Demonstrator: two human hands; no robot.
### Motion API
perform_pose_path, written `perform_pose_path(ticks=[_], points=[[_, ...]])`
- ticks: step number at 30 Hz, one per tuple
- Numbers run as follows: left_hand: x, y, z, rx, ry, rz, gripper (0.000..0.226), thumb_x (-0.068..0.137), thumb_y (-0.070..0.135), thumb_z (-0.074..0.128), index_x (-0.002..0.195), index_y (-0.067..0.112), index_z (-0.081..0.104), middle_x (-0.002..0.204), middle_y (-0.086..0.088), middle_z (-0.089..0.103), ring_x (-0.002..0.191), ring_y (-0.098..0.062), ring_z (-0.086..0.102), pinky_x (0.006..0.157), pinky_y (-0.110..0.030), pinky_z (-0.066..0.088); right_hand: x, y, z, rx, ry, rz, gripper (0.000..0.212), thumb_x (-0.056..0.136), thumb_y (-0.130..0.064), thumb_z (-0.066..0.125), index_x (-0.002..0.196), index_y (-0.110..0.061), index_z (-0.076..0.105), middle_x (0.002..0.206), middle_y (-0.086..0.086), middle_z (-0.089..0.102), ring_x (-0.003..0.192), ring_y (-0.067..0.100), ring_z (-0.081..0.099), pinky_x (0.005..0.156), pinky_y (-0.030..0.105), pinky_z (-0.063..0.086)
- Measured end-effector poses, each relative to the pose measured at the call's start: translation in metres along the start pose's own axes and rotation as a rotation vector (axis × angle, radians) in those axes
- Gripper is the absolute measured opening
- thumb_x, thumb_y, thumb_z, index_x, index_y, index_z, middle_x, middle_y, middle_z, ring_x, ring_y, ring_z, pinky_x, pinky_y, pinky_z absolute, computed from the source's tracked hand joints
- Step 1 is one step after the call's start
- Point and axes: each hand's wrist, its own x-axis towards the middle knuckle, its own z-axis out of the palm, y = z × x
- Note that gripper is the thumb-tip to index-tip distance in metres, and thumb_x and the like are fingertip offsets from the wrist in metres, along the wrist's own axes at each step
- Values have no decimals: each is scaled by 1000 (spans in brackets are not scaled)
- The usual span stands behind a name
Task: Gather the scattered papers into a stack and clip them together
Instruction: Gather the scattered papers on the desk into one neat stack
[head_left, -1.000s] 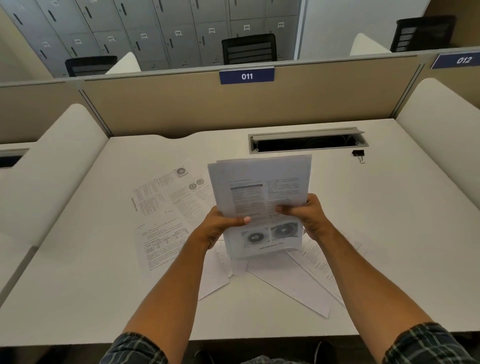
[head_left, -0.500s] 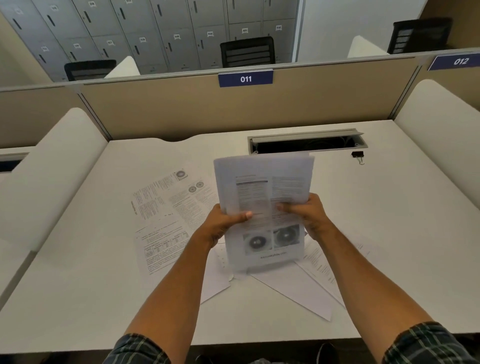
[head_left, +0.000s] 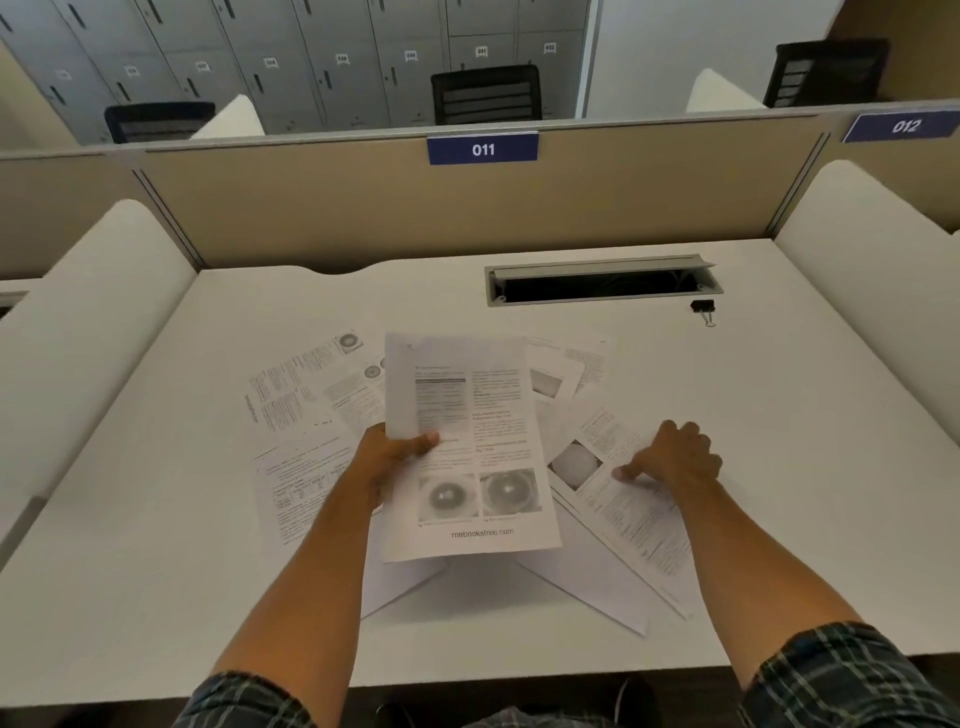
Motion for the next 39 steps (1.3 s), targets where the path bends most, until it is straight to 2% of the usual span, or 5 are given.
perform_pose_path(ticks=[16, 22, 26, 30, 39], points=[[-7, -7, 1, -3, -44, 47, 63, 66, 33, 96, 122, 16, 73, 114, -8, 80, 104, -32, 78, 87, -52, 63, 1, 17, -1, 107, 60, -38, 115, 54, -65, 96, 144, -18, 41, 138, 13, 49, 127, 35, 59, 106, 48, 39], [-7, -4, 5, -23, -37, 55, 55, 73, 22, 92, 124, 13, 72, 115, -8, 80, 103, -30, 78, 82, -46, 65, -9, 17, -6, 139, 202, -102, 31, 88, -45, 77, 111, -26, 72, 113, 3, 74, 106, 30, 69, 98, 41, 38], [-10, -2, 10, -42, -32, 67, 55, 73, 19, 90, 124, 11, 71, 113, -8, 80, 100, -29, 79, 76, -40, 66, -1, 25, -21, 682, 223, -102, 25, 90, -35, 78, 96, -11, 78, 97, 12, 77, 92, 35, 73, 82, 40, 56], [-10, -1, 13, -36, 3, 61, 50, 71, 20, 91, 117, 16, 72, 106, -3, 82, 90, -23, 80, 65, -32, 65, 0, 27, -37, 1131, 365, -120, 33, 92, -27, 76, 92, 5, 72, 81, 7, 70, 73, 23, 65, 66, 30, 49], [-7, 2, 14, -33, 12, 85, 53, 66, 26, 93, 114, 19, 73, 105, -1, 82, 89, -21, 80, 63, -30, 64, -13, 19, -57, 1616, 266, -250, 8, 89, -27, 83, 85, -21, 82, 90, -4, 82, 82, 16, 79, 68, 31, 64]])
